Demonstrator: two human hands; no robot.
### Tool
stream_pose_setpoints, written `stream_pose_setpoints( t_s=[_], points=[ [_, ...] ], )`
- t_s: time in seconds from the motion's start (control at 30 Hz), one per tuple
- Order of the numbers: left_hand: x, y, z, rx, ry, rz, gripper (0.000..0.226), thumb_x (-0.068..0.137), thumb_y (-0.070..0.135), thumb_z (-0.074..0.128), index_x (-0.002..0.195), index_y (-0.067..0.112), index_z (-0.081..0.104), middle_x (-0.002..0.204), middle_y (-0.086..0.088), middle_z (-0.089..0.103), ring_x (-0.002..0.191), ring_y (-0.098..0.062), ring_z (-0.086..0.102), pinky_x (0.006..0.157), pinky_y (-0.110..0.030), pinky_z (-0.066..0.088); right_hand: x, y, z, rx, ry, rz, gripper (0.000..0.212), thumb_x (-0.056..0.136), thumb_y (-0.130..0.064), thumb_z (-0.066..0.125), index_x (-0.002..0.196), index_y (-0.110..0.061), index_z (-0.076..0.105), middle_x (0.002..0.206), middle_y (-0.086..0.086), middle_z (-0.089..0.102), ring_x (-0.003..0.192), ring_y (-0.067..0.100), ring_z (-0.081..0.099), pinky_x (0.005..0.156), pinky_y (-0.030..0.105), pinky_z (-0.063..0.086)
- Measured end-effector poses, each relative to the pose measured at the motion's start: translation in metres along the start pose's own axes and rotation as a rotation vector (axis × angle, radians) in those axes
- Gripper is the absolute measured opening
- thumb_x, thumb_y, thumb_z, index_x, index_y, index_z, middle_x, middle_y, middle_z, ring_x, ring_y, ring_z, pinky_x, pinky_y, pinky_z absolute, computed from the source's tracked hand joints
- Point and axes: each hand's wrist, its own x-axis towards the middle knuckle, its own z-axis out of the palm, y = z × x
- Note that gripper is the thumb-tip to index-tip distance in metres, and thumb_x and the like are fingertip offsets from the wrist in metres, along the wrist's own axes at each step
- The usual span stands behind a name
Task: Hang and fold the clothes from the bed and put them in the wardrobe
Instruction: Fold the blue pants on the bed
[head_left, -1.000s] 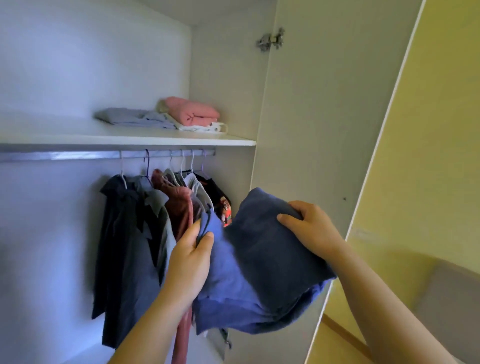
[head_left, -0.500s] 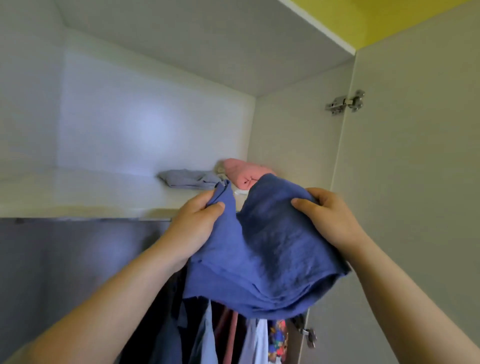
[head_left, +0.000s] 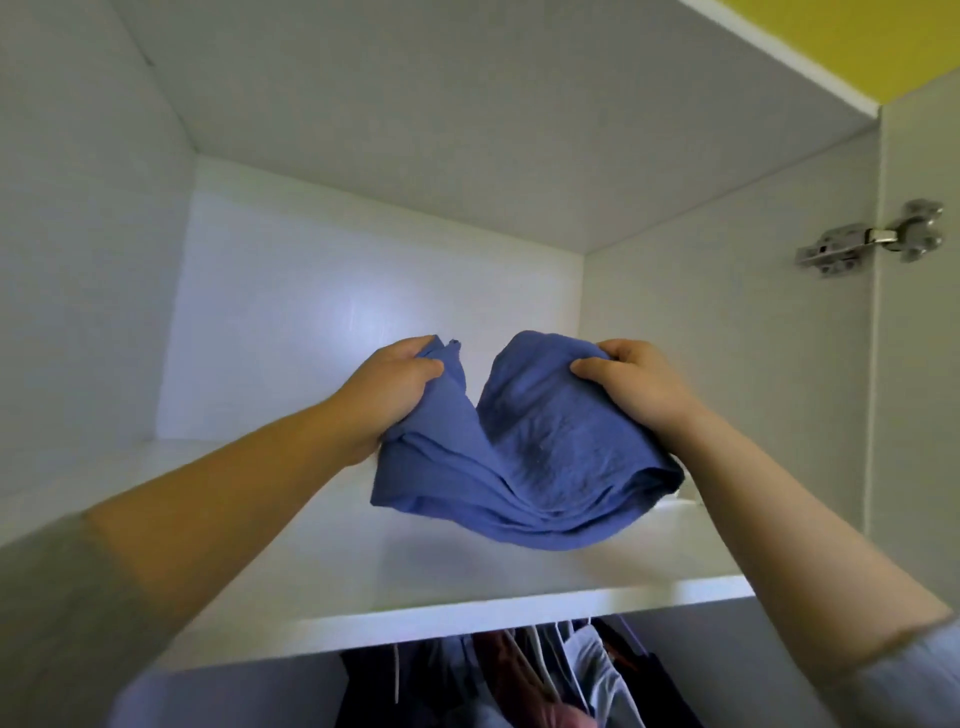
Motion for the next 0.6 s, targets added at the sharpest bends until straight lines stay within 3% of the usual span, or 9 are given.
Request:
stream_pose_setpoints(
  t_s=[0.03,0.1,0.13,0.2,0.3,0.4,0.53,0.6],
  points=[
    [0.011,-0.003,-0.004,0.028,0.027,0.007,0.024,0.099,0.011,0.044,0.094,0.028,0.061,0.100,0.006,0.060,0.104,-0.020,0.056,0.082,-0.025,0.046,0.014,0.002,0.007,-0.006,-0.005,-0.014,0.029,0.091,-0.019,0.058,0.100,0.008,0.065,0.103,0.026,0.067,0.079,0.023,0.056,0.077,0.038,0.050],
    [0.032,-0.012,-0.013,0.130,0.099,0.042,0.032,0.100,0.015,0.044,0.126,0.028,0.056,0.128,0.006,0.055,0.121,-0.020,0.049,0.097,-0.027,0.041,0.042,0.008,0.020,-0.010,-0.003,-0.035,0.029,0.090,-0.019,0.059,0.099,0.008,0.066,0.100,0.026,0.068,0.079,0.023,0.055,0.075,0.035,0.047],
    [0.041,-0.016,-0.016,0.198,0.137,0.063,0.042,0.101,0.018,0.043,0.142,0.028,0.043,0.139,0.005,0.047,0.126,-0.018,0.045,0.100,-0.026,0.035,0.055,0.012,0.026,0.000,-0.004,-0.032,0.029,0.090,-0.019,0.059,0.099,0.008,0.066,0.096,0.025,0.068,0.079,0.022,0.055,0.074,0.034,0.047],
    [0.059,-0.022,-0.025,0.295,0.193,0.105,0.052,0.102,0.020,0.041,0.151,0.030,0.029,0.138,0.005,0.043,0.119,-0.014,0.043,0.095,-0.026,0.031,0.083,0.020,0.041,0.035,-0.022,-0.023,0.031,0.089,-0.018,0.060,0.100,0.011,0.065,0.086,0.019,0.064,0.078,0.023,0.054,0.073,0.034,0.046],
    [0.085,-0.030,-0.036,0.379,0.244,0.145,0.053,0.100,0.012,0.040,0.151,0.026,0.029,0.146,0.002,0.041,0.127,-0.018,0.042,0.096,-0.023,0.028,0.119,0.032,0.063,0.049,-0.064,-0.019,0.033,0.088,-0.018,0.060,0.092,0.015,0.060,0.080,0.013,0.056,0.075,0.022,0.050,0.069,0.033,0.040],
    [0.115,-0.037,-0.040,0.479,0.290,0.152,0.056,0.097,0.005,0.041,0.150,0.022,0.033,0.153,0.000,0.036,0.138,-0.021,0.035,0.099,-0.021,0.027,0.157,0.047,0.085,0.044,-0.109,-0.037,0.020,0.088,-0.019,0.060,0.080,-0.001,0.058,0.079,0.012,0.054,0.073,0.023,0.048,0.067,0.032,0.038],
    [0.155,-0.040,-0.044,0.541,0.372,0.153,0.045,0.093,-0.001,0.042,0.134,0.014,0.053,0.122,-0.003,0.053,0.111,-0.024,0.053,0.086,-0.025,0.040,0.201,0.058,0.108,0.022,-0.174,-0.063,0.025,0.087,-0.019,0.061,0.089,0.005,0.065,0.086,0.015,0.061,0.077,0.026,0.053,0.070,0.032,0.042],
    [0.173,-0.047,-0.042,0.532,0.358,0.137,0.042,0.092,-0.002,0.043,0.127,0.016,0.057,0.120,-0.004,0.056,0.106,-0.024,0.054,0.085,-0.029,0.043,0.218,0.067,0.119,-0.002,-0.226,-0.059,0.019,0.087,-0.018,0.061,0.080,-0.001,0.060,0.081,0.013,0.058,0.072,0.024,0.051,0.064,0.031,0.040]
  ],
)
